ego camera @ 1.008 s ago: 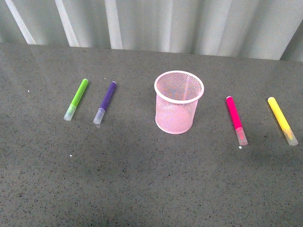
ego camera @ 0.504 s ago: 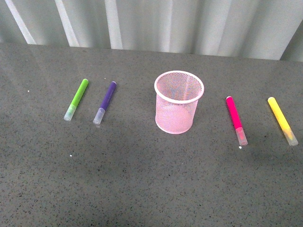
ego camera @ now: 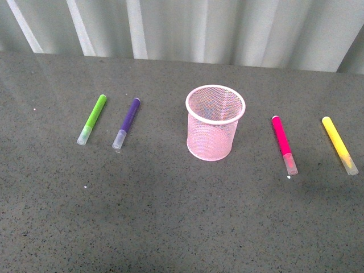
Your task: Insert purple and pink pens into pink cup
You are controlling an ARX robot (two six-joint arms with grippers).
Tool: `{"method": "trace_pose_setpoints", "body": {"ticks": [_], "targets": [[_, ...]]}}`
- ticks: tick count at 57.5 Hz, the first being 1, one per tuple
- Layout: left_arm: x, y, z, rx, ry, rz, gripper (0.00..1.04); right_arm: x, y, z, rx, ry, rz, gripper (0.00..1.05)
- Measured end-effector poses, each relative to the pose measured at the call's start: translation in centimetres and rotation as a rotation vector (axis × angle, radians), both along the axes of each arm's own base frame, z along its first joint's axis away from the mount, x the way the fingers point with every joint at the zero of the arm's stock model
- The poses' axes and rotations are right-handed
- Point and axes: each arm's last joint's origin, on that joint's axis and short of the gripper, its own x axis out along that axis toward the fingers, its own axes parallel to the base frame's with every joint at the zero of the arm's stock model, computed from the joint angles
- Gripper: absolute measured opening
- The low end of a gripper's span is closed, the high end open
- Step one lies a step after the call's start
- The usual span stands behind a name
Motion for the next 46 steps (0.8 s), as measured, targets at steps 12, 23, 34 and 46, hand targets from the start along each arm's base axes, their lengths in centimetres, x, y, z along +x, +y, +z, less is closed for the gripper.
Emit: {"method": "trace_pose_setpoints", "body": {"ticks": [12,23,34,46], "targets": [[2.9,-1.3,4.9,-0.036,-0.086,-0.031,0.98,0.0,0.0,0.0,0.000,0.001,0.001,0.98],[9.2,-2.9,8.5,-0.006,-0.107,-0.099,0.98,0.0,0.0,0.0,0.000,0.001,0.001,0.98],[13.9,-4.4,10.1,0.001,-0.076,-0.123,0.98,0.0,0.0,0.0,0.000,0.001,0.001,0.98],[15.4,-5.7,10.1,-0.002,-0.050,-0.160,0.98,0.0,0.0,0.0,0.000,0.001,0.001,0.98]]}}
